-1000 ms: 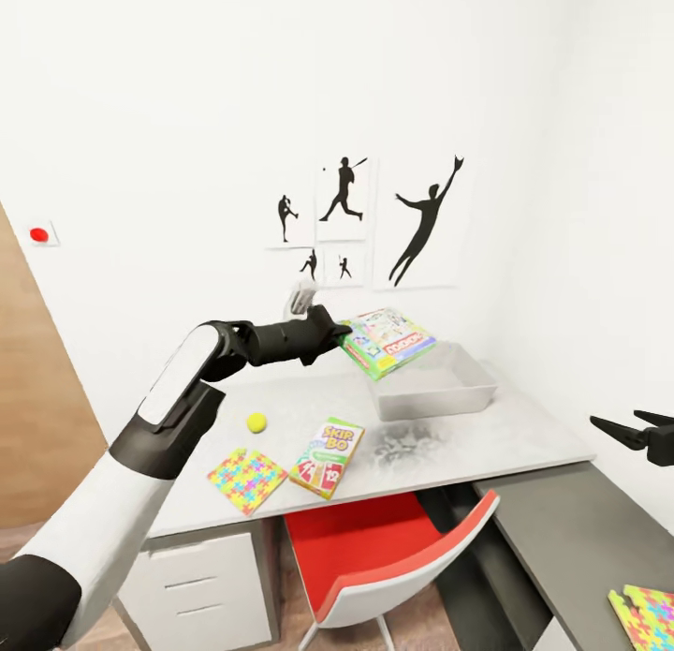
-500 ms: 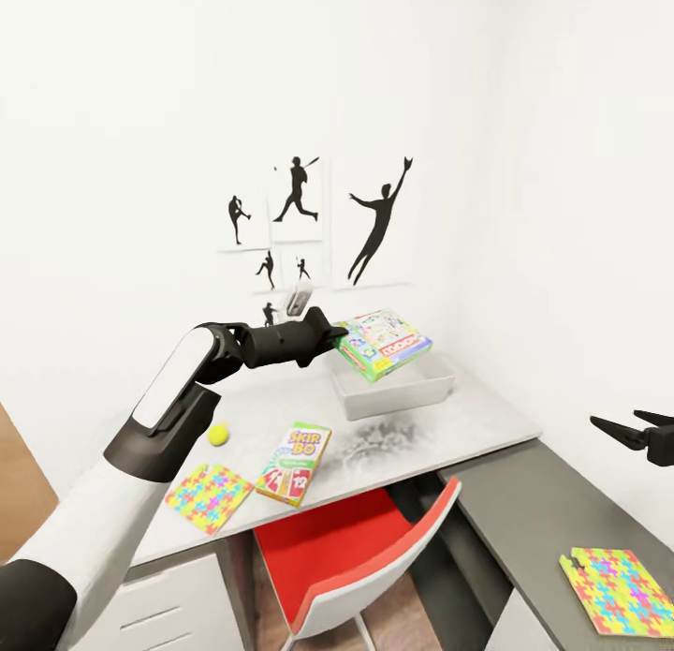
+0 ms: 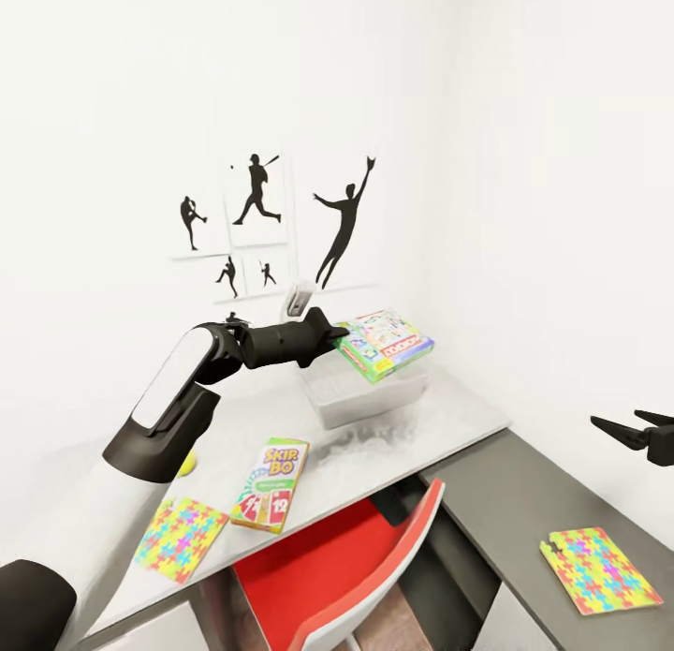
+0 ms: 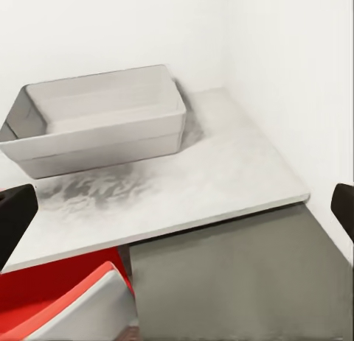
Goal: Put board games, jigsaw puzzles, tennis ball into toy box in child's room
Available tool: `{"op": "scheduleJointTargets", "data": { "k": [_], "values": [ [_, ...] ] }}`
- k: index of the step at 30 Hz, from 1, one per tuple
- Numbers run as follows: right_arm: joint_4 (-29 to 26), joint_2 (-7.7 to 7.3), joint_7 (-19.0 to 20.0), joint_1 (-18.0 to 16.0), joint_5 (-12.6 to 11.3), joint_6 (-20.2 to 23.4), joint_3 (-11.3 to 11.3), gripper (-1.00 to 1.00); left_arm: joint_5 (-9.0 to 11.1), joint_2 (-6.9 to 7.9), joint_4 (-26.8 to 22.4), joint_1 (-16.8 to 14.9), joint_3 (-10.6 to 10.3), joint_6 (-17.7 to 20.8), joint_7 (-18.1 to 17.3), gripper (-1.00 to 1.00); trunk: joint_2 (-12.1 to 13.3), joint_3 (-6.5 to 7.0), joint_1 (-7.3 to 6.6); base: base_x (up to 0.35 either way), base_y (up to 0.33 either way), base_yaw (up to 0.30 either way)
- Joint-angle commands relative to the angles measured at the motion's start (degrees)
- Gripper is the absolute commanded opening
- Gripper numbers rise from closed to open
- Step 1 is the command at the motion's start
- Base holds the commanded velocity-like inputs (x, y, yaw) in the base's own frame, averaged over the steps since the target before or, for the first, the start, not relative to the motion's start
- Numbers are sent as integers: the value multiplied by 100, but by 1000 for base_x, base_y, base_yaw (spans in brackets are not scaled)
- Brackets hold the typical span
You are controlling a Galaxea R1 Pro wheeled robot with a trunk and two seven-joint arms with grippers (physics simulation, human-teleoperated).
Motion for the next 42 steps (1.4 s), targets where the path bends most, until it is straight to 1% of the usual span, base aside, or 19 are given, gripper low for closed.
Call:
{"op": "scheduleJointTargets", "data": {
  "k": [1, 2, 5, 6, 7, 8, 9, 11, 19, 24, 30, 31, 33, 34, 42],
  "values": [
    [-4, 2, 55, -11, 52, 37, -5, 100, 63, 8, -23, -4, 0, 9, 53, -100, -12, -10, 4, 16, 19, -294],
    [-4, 2, 55, -11, 52, 36, -5, 100, 78, 18, -57, 20, 7, 83, 49, -100, -12, -10, 4, 10, 12, -294],
    [-4, 2, 50, -13, 52, 36, -5, 100, 236, 72, -155, 105, 250, 249, 45, -100, -12, -10, 4, 5, 6, -294],
    [-4, 2, 50, -12, 52, 39, -5, 100, 360, 104, -235, 158, 441, 328, 53, -100, -12, -10, 4, 3, 3, -294],
    [-4, 2, 61, -7, 52, 49, 2, 100, 557, 210, -402, 534, 828, 596, 65, -100, -12, -10, 4, 0, 1, -294],
    [-4, 2, 63, -6, 52, 48, 2, 100, 570, 239, -408, 563, 861, 609, 58, -100, -12, -10, 4, 0, 0, -294],
    [-4, 2, 66, -5, 52, 47, 3, 100, 592, 298, -420, 622, 911, 631, 41, -100, -12, -10, 4, 0, 0, -294],
    [-3, 2, 69, -4, 52, 46, 3, 100, 612, 352, -465, 710, 959, 652, 9, -100, -12, -10, 4, 0, 0, -294],
    [-4, 10, 62, 1, 52, 53, 23, 100, 629, 456, -644, 924, 1057, 677, -27, -100, -12, -10, 4, 0, 0, -294],
    [-3, 10, 57, 1, 52, 47, 28, 100, 632, 469, -748, 948, 1187, 711, -28, -100, -12, -10, 4, 9, 6, -294],
    [-4, 10, 55, 5, 52, 38, 23, 100, 628, 476, -791, 982, 1296, 834, -22, -100, -12, -10, 4, 177, 146, -294],
    [-4, 10, 55, 6, 52, 37, 22, 100, 629, 477, -795, 1010, 1362, 851, -20, -100, -12, -10, 4, 247, 194, -294],
    [-4, 10, 57, 6, 52, 36, 23, 100, 628, 476, -794, 1061, 1415, 862, -13, -100, -12, -10, 4, 259, 199, -294],
    [-4, 10, 62, 6, 52, 36, 24, 100, 616, 471, -792, 1153, 1473, 875, -12, -100, -12, -10, 4, 262, 191, -294],
    [-4, 10, 69, 6, 52, 36, 24, 100, 600, 464, -789, 1195, 1499, 880, -3, -100, -12, -10, 4, 81, 59, -294]
  ]
}}
